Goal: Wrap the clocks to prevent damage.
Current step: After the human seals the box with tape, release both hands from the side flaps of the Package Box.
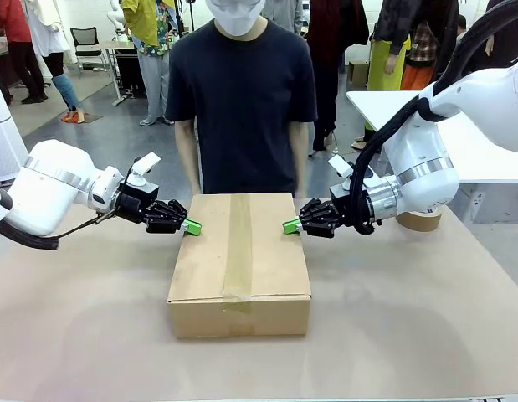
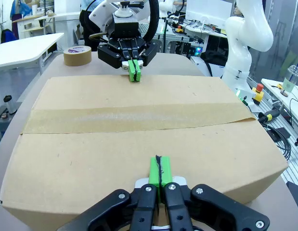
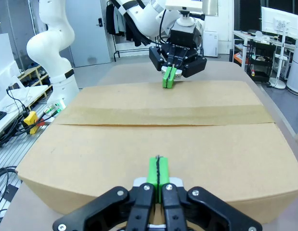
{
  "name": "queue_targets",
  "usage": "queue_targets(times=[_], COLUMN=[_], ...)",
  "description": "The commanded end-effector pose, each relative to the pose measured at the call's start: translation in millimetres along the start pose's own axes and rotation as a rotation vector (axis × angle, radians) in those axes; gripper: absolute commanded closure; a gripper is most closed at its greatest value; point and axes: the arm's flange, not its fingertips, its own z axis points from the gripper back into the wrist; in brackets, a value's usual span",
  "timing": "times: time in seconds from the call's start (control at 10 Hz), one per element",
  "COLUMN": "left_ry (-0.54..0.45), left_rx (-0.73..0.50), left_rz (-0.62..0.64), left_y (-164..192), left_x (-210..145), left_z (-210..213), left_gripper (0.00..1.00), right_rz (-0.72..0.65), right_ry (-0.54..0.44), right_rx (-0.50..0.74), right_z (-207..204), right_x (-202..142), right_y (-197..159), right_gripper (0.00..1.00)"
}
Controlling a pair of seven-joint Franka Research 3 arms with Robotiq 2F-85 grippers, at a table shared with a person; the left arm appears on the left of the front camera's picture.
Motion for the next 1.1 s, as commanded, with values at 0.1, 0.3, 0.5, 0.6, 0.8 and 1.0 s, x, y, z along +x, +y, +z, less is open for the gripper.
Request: queue_targets(times=[0.1, 0.3, 0.5, 0.6, 0.8, 1.0], left_ry=[0.056, 0.159, 0.267, 0.333, 0.398, 0.44], left_rx=[-0.009, -0.001, 0.017, 0.033, 0.099, 0.173], left_rz=[-0.005, -0.021, 0.002, 0.008, 0.046, 0.04], left_y=[-8.3, -36.5, -64.4, -81.3, -111.7, -144.0], left_x=[12.3, 60.3, 99.4, 118.1, 151.5, 174.1], left_z=[9.4, 43.4, 79.8, 96.7, 133.1, 150.1], left_gripper=[1.0, 1.0, 1.0, 1.0, 1.0, 1.0], right_rz=[0.008, 0.007, -0.062, -0.069, -0.087, -0.072], right_ry=[0.017, 0.099, 0.241, 0.272, 0.347, 0.382], right_rx=[0.023, 0.039, 0.002, -0.049, -0.185, -0.283], right_z=[6.4, 28.8, 57.8, 73.9, 105.4, 121.7], right_x=[17.3, 78.2, 125.8, 148.1, 188.7, 219.3], right_y=[10.7, 50.5, 89.9, 109.3, 146.2, 175.4], right_gripper=[0.99, 0.99, 0.99, 0.99, 0.99, 0.99])
